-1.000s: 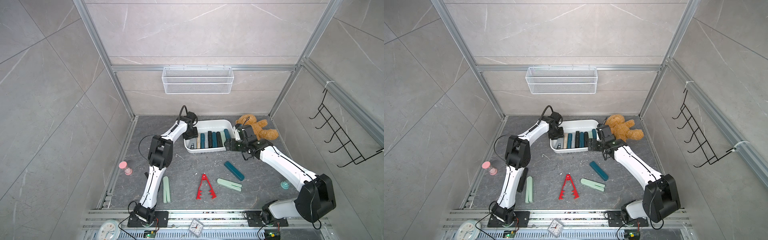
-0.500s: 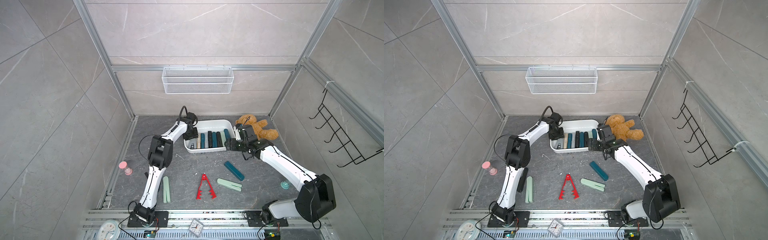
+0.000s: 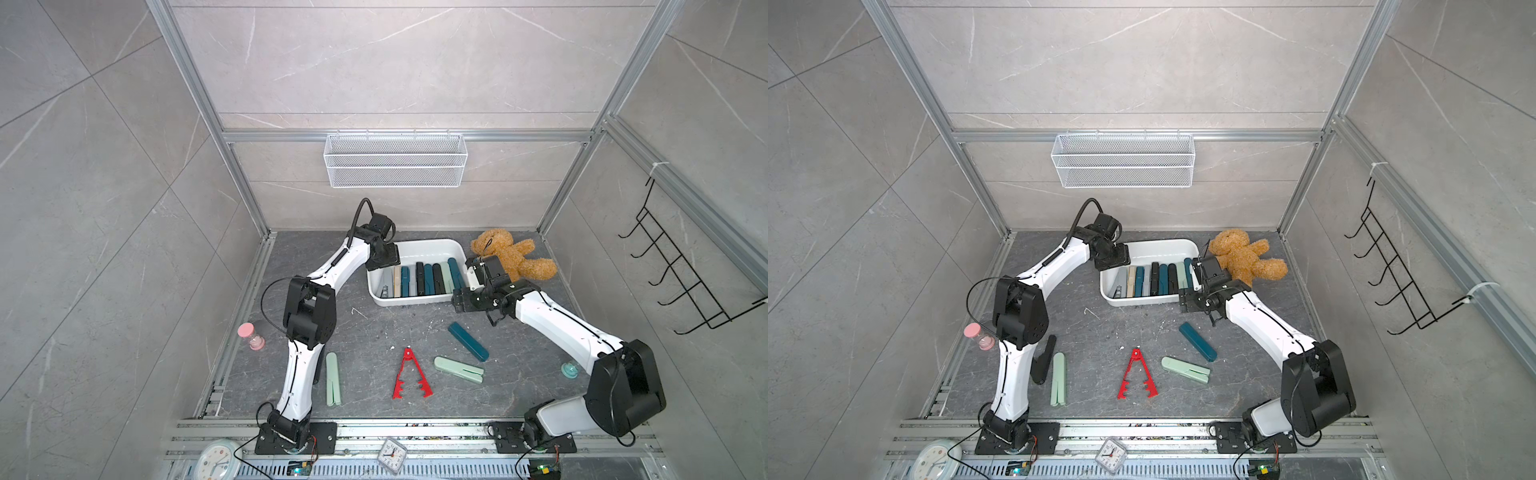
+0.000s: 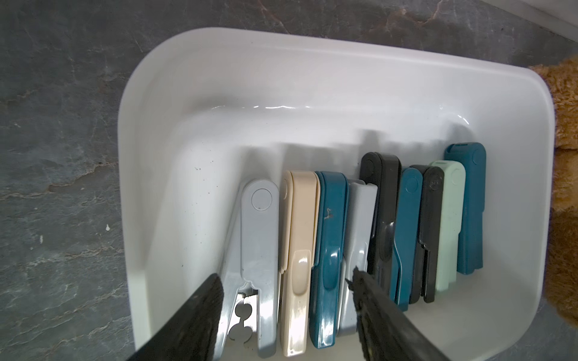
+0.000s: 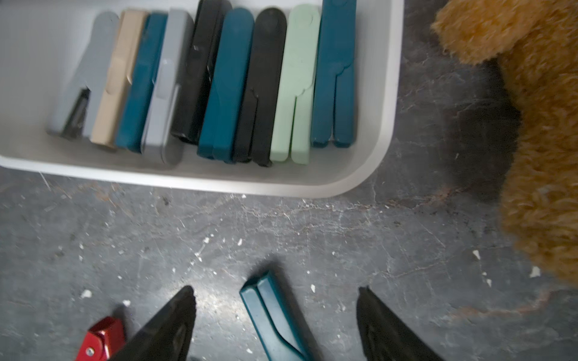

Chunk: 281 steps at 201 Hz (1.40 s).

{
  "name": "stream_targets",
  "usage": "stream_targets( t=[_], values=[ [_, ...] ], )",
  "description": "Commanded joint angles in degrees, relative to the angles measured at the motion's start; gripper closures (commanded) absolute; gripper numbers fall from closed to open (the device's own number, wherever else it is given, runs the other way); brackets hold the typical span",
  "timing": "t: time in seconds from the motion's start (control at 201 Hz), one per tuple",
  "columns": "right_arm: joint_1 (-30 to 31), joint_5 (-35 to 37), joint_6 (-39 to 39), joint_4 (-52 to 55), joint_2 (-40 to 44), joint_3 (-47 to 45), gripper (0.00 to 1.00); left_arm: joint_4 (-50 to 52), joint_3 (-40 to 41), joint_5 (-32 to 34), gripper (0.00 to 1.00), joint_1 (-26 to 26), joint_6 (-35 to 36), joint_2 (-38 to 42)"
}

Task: Put the pruning pliers into the storage box
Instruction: Place the pruning pliers in the storage box, then pick up the pruning pliers from the center of the board.

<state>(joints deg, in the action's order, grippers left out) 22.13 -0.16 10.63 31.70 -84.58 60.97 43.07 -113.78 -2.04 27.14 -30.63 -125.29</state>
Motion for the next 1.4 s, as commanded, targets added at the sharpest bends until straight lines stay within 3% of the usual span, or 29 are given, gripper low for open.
stream_targets(
  t=[0.0, 0.224, 0.508, 0.836, 1.394],
  values=[
    [-0.18, 0.87, -5.07, 6.39, -1.54, -0.59, 0.20, -3.56, 3.09, 2.20, 0.23, 0.46, 1.84, 5.78],
    [-0.16, 0.47, -6.23, 9.87, -3.34, -1.37, 0.23, -9.66, 10.53, 4.39, 0.00, 0.73, 2.42, 12.51],
    [-0.05, -0.23, -5.51, 15.15, -9.28, 1.44, 0.30, -17.35, 18.97, 6.29, 0.00, 0.73, 2.96, 19.49],
    [1.46, -0.97, -1.58, 16.70, -12.60, 2.14, 0.32, -18.44, 20.83, 6.53, 0.00, 0.66, 3.68, 21.33],
    [2.73, -0.89, 5.72, 10.37, -13.42, -3.72, 0.40, -24.74, 27.38, 8.11, 0.00, 0.67, 4.31, 25.87]
  ],
)
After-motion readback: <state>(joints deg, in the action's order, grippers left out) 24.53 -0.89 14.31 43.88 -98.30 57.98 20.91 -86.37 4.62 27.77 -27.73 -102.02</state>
